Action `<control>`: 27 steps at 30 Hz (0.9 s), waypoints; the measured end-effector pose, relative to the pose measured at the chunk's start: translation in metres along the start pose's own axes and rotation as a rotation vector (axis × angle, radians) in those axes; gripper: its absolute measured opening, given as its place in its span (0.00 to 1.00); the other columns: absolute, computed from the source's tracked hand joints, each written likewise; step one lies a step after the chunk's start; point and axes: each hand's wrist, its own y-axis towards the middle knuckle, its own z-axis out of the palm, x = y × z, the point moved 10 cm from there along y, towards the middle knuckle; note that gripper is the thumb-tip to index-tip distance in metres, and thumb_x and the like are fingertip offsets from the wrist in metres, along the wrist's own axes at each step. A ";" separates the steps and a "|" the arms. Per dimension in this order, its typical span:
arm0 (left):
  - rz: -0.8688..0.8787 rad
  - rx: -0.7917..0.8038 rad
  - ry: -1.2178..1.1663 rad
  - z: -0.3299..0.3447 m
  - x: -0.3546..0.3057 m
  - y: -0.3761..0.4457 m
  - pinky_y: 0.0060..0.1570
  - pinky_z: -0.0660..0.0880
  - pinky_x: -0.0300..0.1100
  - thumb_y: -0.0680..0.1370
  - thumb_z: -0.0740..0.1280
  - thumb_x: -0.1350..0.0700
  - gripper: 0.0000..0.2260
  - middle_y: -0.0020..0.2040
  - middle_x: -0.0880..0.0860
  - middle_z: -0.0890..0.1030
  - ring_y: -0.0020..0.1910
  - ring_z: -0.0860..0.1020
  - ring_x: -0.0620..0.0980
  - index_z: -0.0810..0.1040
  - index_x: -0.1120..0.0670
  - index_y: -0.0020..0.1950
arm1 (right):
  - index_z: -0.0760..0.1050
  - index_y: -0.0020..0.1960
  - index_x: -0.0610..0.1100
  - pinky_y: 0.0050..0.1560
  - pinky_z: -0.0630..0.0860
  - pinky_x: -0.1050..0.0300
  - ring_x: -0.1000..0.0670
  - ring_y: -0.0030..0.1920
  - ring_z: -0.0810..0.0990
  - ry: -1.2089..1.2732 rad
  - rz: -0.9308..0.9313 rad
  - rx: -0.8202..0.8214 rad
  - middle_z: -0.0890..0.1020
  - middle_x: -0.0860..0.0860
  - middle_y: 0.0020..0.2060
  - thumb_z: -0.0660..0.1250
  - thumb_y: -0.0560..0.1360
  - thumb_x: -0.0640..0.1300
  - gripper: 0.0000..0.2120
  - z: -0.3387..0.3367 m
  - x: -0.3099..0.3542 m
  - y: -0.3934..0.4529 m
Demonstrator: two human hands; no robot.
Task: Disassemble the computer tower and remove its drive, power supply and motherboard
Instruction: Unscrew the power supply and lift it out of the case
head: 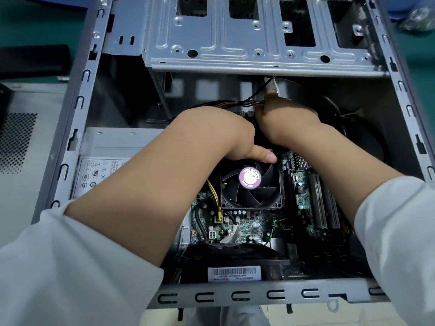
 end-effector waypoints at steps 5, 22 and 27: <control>0.008 0.000 -0.002 -0.001 -0.001 0.000 0.45 0.63 0.44 0.73 0.53 0.30 0.29 0.38 0.51 0.68 0.41 0.67 0.53 0.69 0.57 0.51 | 0.63 0.57 0.44 0.44 0.67 0.50 0.39 0.54 0.76 -0.102 -0.075 0.048 0.77 0.40 0.55 0.56 0.79 0.45 0.09 -0.005 0.005 -0.002; -0.002 0.018 -0.020 0.001 0.000 0.000 0.46 0.63 0.44 0.73 0.53 0.30 0.35 0.44 0.53 0.69 0.45 0.69 0.54 0.72 0.60 0.61 | 0.64 0.66 0.41 0.42 0.69 0.52 0.37 0.53 0.76 -0.105 -0.147 -0.019 0.77 0.38 0.53 0.59 0.73 0.33 0.21 -0.006 0.005 0.003; 0.000 0.010 -0.006 0.001 -0.002 0.001 0.44 0.62 0.44 0.74 0.52 0.30 0.29 0.35 0.51 0.66 0.34 0.67 0.50 0.69 0.57 0.50 | 0.66 0.63 0.41 0.44 0.71 0.50 0.36 0.53 0.76 -0.066 -0.137 -0.056 0.77 0.38 0.52 0.59 0.72 0.33 0.20 -0.007 0.002 0.003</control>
